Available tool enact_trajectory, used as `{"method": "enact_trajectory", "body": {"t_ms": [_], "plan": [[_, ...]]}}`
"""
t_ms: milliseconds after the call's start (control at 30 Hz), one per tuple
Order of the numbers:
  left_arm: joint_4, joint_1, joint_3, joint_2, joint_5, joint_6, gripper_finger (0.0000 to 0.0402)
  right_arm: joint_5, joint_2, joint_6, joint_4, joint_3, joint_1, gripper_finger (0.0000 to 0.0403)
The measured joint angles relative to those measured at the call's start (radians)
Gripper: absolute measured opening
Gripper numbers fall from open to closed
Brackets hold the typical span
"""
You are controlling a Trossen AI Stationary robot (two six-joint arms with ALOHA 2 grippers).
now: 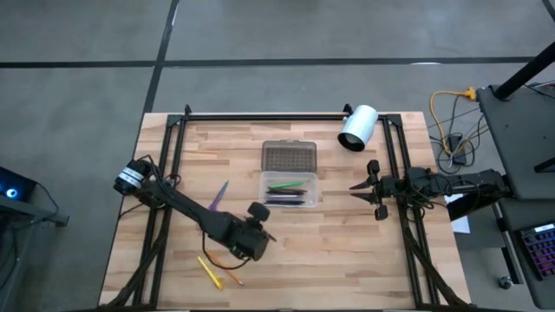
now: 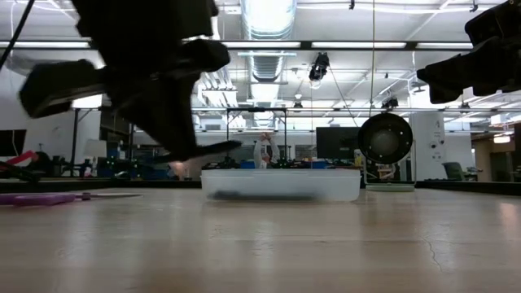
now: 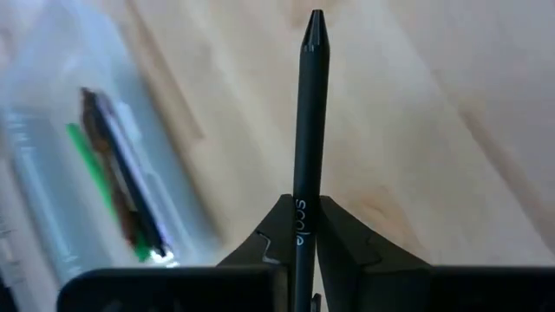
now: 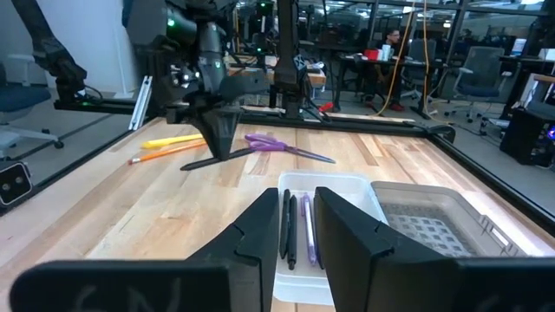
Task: Pick & place school supplies into a supply box
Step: Put the black pen into the white and black supply box
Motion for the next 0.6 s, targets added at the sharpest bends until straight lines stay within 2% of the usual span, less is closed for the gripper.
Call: {"method": "enact_trajectory", "body": {"t_ms": [200, 600], "plan": [[0.012, 0.053, 0.031, -0.002, -0.023, 0.045, 0.001, 0.0, 0.0, 0.0, 0.0, 0.0, 0.0, 0.0076], [0.174, 0.164, 0.03, -0.003, -0.057, 0.149, 0.001, 0.0, 0.0, 0.0, 0.0, 0.0, 0.0, 0.0074]]}}
